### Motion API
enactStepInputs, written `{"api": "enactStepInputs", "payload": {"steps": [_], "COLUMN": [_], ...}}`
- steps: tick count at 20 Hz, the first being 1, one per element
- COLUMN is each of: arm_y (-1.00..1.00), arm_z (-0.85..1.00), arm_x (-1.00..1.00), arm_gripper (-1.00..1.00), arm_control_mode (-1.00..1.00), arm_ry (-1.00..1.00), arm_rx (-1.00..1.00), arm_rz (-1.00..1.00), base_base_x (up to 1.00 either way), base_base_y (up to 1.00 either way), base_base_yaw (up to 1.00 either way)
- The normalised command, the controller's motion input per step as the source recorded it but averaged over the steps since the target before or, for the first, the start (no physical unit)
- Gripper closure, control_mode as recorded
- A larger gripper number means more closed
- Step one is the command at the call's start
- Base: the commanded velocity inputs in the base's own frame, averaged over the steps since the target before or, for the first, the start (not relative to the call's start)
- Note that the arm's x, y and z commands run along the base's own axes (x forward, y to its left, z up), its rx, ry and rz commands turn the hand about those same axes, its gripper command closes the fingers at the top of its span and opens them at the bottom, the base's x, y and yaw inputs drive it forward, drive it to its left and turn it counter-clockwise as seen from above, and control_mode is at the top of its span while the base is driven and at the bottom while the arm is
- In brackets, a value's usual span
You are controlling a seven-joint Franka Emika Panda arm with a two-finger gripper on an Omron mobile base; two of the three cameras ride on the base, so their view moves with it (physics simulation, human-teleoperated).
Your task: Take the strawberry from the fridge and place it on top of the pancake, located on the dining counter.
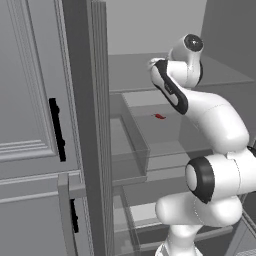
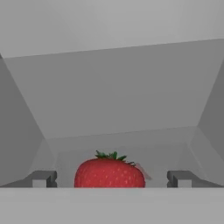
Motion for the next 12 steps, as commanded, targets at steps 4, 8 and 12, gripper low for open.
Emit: {"api": "enactStepInputs", "payload": {"steps": [4, 8, 12], "arm_y": [0.01, 0.09, 0.07], "arm_z": [-0.11, -0.10, -0.06], "arm_x": [0.11, 0.21, 0.21], "arm_gripper": [-1.00, 1.00, 1.00], "arm_control_mode": [-1.00, -1.00, -1.00], "arm_ry": [0.01, 0.03, 0.00], "arm_rx": [-0.01, -0.01, 0.00], "arm_rz": [0.00, 0.00, 0.00], "base_base_x": [0.00, 0.00, 0.00], "base_base_y": [0.00, 0.00, 0.00], "base_base_yaw": [0.00, 0.00, 0.00]}}
